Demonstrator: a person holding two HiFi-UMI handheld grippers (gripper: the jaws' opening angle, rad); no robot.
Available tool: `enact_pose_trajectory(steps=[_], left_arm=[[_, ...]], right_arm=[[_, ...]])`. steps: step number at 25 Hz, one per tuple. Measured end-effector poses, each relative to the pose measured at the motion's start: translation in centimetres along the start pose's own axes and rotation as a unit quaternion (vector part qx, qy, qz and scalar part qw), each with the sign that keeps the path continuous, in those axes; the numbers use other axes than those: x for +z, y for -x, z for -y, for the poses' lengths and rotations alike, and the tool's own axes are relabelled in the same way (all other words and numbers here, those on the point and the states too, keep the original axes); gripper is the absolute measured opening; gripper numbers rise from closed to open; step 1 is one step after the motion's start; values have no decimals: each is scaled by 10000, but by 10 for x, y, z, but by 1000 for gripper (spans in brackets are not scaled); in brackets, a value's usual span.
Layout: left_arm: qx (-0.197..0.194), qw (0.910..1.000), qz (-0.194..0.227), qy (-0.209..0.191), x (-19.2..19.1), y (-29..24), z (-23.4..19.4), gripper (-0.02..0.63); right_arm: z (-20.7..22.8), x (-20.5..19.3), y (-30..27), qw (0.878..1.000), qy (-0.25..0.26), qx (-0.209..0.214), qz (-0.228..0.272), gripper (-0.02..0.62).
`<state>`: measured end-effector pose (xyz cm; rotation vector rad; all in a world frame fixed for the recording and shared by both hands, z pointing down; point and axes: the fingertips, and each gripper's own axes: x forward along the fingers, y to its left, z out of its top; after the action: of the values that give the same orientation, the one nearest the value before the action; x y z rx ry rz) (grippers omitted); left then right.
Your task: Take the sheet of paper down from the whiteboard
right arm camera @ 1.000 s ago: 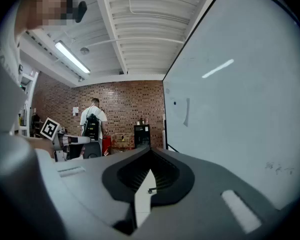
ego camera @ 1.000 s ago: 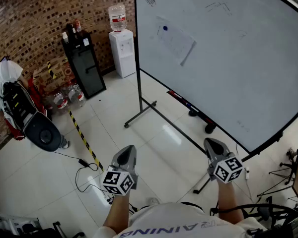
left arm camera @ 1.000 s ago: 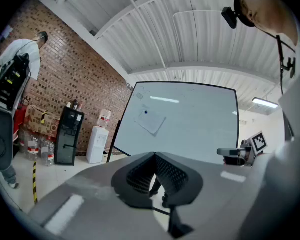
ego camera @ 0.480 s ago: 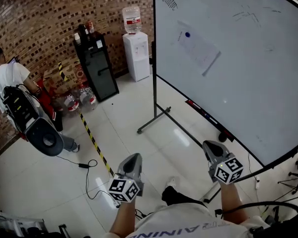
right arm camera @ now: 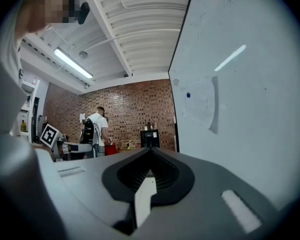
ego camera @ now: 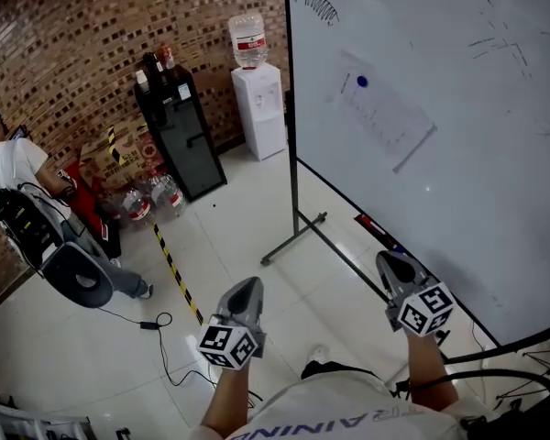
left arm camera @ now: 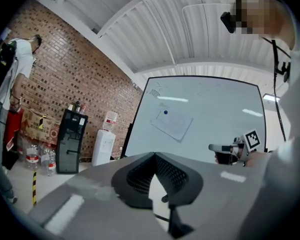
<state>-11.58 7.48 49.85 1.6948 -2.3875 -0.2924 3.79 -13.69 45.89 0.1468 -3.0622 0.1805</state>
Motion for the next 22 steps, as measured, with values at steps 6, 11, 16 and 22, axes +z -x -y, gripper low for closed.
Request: enact_pose_trajectory(steps=[6,11,16,22], left_arm=[[-369,9991,-19,-198,21,-96,-1,3],[-758,9965,-66,-333,32,-155,4,3],[-1355,9900,-64,-392,43,-217,8,3],[-2324,9710,-44,-559,67,-297,11,3]], right_arm=[[57,37,-44,9994,102,-95,332,3],[92,50,-54,9984,66,-327,454,3],[123,56,-48,9945,96,-901,533,3],[154,74,-41,9780,119,-1956,718,3]])
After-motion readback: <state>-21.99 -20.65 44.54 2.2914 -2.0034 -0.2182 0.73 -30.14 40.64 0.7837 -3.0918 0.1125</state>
